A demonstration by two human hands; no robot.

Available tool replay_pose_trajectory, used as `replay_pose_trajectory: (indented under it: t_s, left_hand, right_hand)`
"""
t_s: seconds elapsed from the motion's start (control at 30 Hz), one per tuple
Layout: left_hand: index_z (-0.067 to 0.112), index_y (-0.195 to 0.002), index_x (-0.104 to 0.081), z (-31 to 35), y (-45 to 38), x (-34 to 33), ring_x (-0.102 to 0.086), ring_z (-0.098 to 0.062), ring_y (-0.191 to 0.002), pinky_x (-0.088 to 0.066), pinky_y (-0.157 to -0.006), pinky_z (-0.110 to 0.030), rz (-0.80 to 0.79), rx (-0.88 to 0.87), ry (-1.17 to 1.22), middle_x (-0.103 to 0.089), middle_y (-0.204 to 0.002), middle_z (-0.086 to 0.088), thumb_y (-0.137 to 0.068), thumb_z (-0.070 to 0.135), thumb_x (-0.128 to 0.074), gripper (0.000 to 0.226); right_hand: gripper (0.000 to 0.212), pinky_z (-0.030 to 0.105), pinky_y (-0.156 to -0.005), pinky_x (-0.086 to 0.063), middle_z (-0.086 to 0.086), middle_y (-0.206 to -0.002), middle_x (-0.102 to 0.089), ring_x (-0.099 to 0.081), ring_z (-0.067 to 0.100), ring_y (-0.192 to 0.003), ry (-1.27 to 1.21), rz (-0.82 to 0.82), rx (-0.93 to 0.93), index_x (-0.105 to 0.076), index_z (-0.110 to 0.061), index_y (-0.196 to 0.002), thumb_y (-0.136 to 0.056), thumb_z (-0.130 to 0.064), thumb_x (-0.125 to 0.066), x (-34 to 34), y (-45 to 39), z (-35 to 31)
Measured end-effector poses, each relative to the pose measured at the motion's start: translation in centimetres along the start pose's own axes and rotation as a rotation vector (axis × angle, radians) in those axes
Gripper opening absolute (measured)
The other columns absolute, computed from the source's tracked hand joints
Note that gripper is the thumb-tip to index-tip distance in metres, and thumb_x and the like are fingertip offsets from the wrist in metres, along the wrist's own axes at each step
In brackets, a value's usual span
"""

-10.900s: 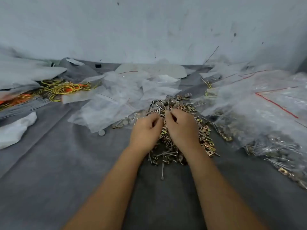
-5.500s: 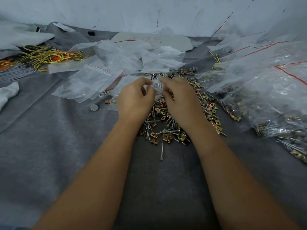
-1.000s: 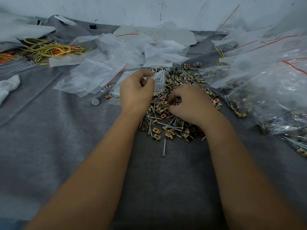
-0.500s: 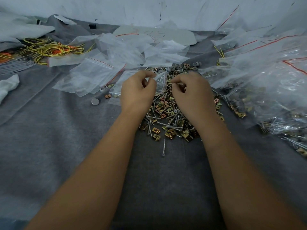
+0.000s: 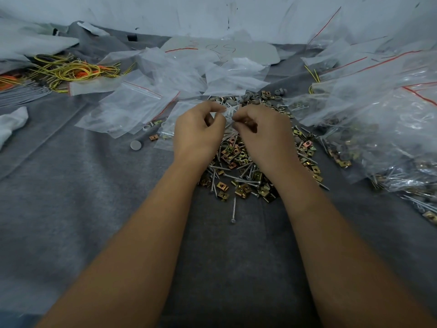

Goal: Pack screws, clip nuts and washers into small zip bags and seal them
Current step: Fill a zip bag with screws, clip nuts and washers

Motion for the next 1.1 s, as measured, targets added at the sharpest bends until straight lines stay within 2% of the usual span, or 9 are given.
replay_pose_trajectory:
  t_s: [0.17, 0.27, 0.4, 0.63, 0.73, 0.8, 0.87, 0.97, 1.1]
  left_hand:
    - [0.026, -0.094, -0.07, -0.3, 0.1, 0.3, -0.04, -0.002, -0.047, -0.032, -0.05, -0.021, 0.044, 0.016, 0.065, -0.042, -0.049, 0.01, -0.086, 0.017, -0.053, 0.021]
    - [0.025, -0.095, -0.069, -1.0, 0.0, 0.7, -0.039, 0.0, -0.046, -0.03, -0.048, -0.018, 0.073, 0.072, 0.126, -0.043, -0.052, 0.011, -0.088, 0.013, -0.054, 0.02]
    - [0.022, -0.097, -0.07, -1.5, 0.1, 0.3, -0.039, 0.001, -0.045, -0.032, -0.046, -0.015, -0.008, 0.135, 0.161, -0.049, -0.054, 0.011, -0.092, 0.011, -0.055, 0.019]
    - [0.019, -0.091, -0.07, 0.4, -1.4, 2.2, -0.037, -0.001, -0.036, -0.03, -0.04, -0.014, -0.093, 0.171, 0.022, -0.054, -0.048, 0.011, -0.092, 0.007, -0.052, 0.021]
    - [0.022, -0.083, -0.062, 3.2, -4.2, 6.4, -0.039, -0.013, -0.053, -0.032, -0.051, -0.021, 0.074, 0.072, -0.045, -0.054, -0.063, -0.005, -0.09, 0.012, -0.049, 0.018]
    - [0.024, -0.091, -0.069, 4.4, -5.1, 8.8, -0.041, -0.003, -0.048, -0.033, -0.053, -0.018, 0.213, 0.022, -0.066, -0.054, -0.061, 0.008, -0.088, 0.015, -0.047, 0.023]
    - [0.018, -0.102, -0.073, 4.9, -4.9, 9.2, -0.044, 0.001, -0.046, -0.03, -0.049, -0.01, 0.247, -0.014, -0.09, -0.05, -0.058, 0.015, -0.09, 0.015, -0.047, 0.029]
    - [0.015, -0.106, -0.072, 3.7, -3.6, 7.2, -0.042, 0.0, -0.042, -0.027, -0.046, -0.012, 0.198, 0.01, -0.061, -0.044, -0.051, 0.012, -0.091, 0.014, -0.048, 0.029]
    - [0.018, -0.1, -0.073, 0.6, -1.9, 2.9, -0.039, -0.004, -0.041, -0.03, -0.046, -0.023, 0.093, 0.15, 0.007, -0.047, -0.052, 0.009, -0.09, 0.011, -0.051, 0.025]
  right_hand:
    - [0.036, 0.007, -0.066, -0.034, -0.001, -0.102, -0.055, -0.05, 0.008, -0.087, 0.027, 0.068, -0.006, -0.073, -0.017, -0.102, -0.085, 0.006, -0.051, 1.3, 0.1, 0.6]
    - [0.038, 0.018, -0.074, -0.041, -0.005, -0.102, -0.053, -0.051, 0.01, -0.094, 0.076, -0.059, -0.009, -0.072, -0.025, -0.107, -0.084, 0.001, -0.056, 0.4, 0.5, 0.8]
    - [0.017, 0.025, -0.075, -0.036, -0.005, -0.095, -0.059, -0.053, 0.015, -0.096, 0.215, -0.107, 0.053, -0.073, -0.022, -0.104, -0.089, -0.018, -0.066, -0.1, 0.7, 0.3]
    - [0.018, 0.034, -0.079, -0.05, -0.004, -0.097, -0.066, -0.057, 0.013, -0.09, 0.102, -0.073, 0.002, -0.071, -0.021, -0.1, -0.09, -0.01, -0.061, 0.1, -0.3, -0.4]
    - [0.032, 0.023, -0.077, -0.05, -0.01, -0.095, -0.064, -0.059, 0.007, -0.086, -0.09, -0.044, -0.022, -0.067, -0.03, -0.114, -0.091, -0.009, -0.059, 0.4, -1.7, -1.5]
    - [0.033, 0.013, -0.072, -0.046, -0.015, -0.09, -0.063, -0.058, 0.002, -0.083, -0.174, -0.001, -0.049, -0.065, -0.033, -0.116, -0.091, -0.013, -0.06, 1.1, -2.4, -1.8]
    - [0.028, 0.012, -0.071, -0.046, -0.014, -0.089, -0.063, -0.058, 0.001, -0.081, -0.168, 0.015, -0.087, -0.066, -0.033, -0.111, -0.091, -0.015, -0.06, 1.6, -2.5, -1.3]
    - [0.021, 0.021, -0.073, -0.05, -0.011, -0.095, -0.066, -0.058, 0.0, -0.079, -0.032, -0.096, -0.176, -0.071, -0.027, -0.104, -0.092, -0.015, -0.059, 1.3, -2.2, 0.4]
    - [0.024, 0.025, -0.074, -0.048, -0.007, -0.102, -0.069, -0.06, 0.007, -0.084, 0.229, -0.494, -0.177, -0.073, -0.025, -0.108, -0.087, -0.033, -0.066, -1.6, -0.7, 1.2]
Point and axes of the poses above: each hand's wrist, its own y-axis away from the middle knuckle, its own x-axis out of the back of the hand, z = x × y, the point moved 9 cm from there along -y, towards the middle knuckle
